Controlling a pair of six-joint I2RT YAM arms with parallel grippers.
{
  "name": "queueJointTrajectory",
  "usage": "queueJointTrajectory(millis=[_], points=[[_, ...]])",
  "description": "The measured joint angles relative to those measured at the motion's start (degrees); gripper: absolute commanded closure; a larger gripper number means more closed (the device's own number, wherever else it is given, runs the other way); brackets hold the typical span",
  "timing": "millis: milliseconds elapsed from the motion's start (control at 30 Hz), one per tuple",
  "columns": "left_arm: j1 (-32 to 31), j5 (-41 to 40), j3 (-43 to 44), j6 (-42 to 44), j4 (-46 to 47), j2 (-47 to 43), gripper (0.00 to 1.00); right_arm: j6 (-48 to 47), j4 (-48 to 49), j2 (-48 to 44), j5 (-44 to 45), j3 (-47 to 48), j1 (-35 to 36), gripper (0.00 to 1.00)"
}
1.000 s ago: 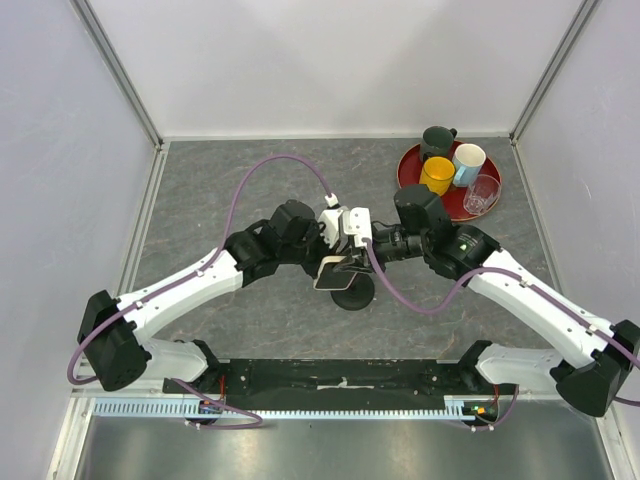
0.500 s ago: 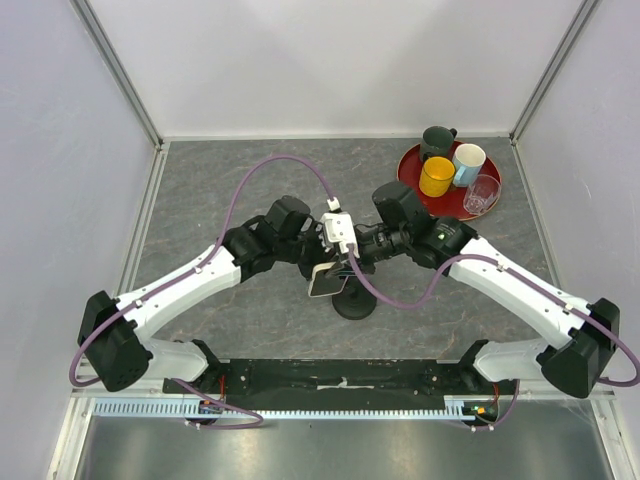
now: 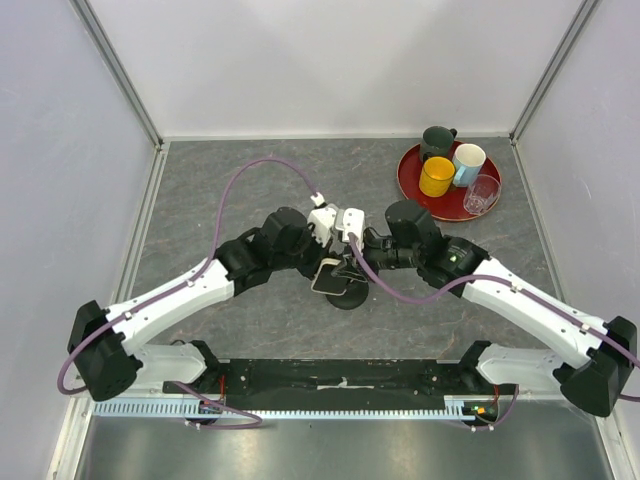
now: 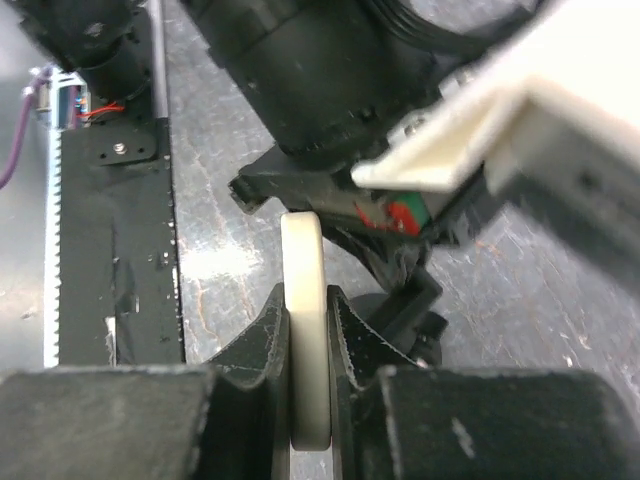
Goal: Place the phone on the phone stand
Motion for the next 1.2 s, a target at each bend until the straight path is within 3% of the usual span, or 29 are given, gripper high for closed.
queueJointTrajectory(millis=[233, 433, 600, 833, 1200], points=[[-5.22, -18.69, -5.99, -9.9, 6.71, -5.55, 0.98, 14.75, -0.59, -2.49, 21.33, -0.31, 2.62, 1.0], [-13.35, -37.57, -4.42, -17.42, 5.88, -4.55, 0.98, 24.74, -7.5, 0.35, 40.0, 6.16, 9.25, 1.0], [-15.13, -42.18, -1.49, -21.73, 1.86, -2.08, 0.98, 29.64, -9.73, 1.99, 51.12, 7.67, 14.27, 1.0], [-16.26, -46.53, -0.9, -31.89, -6.45, -1.66, 0.98, 34.38, -7.56, 6.43, 53.37, 7.93, 16.35, 1.0], [-18.51, -55.74, 3.65, -55.6, -21.49, -0.39, 0.98, 35.65, -3.34, 8.59, 54.8, 7.96, 16.28, 1.0]])
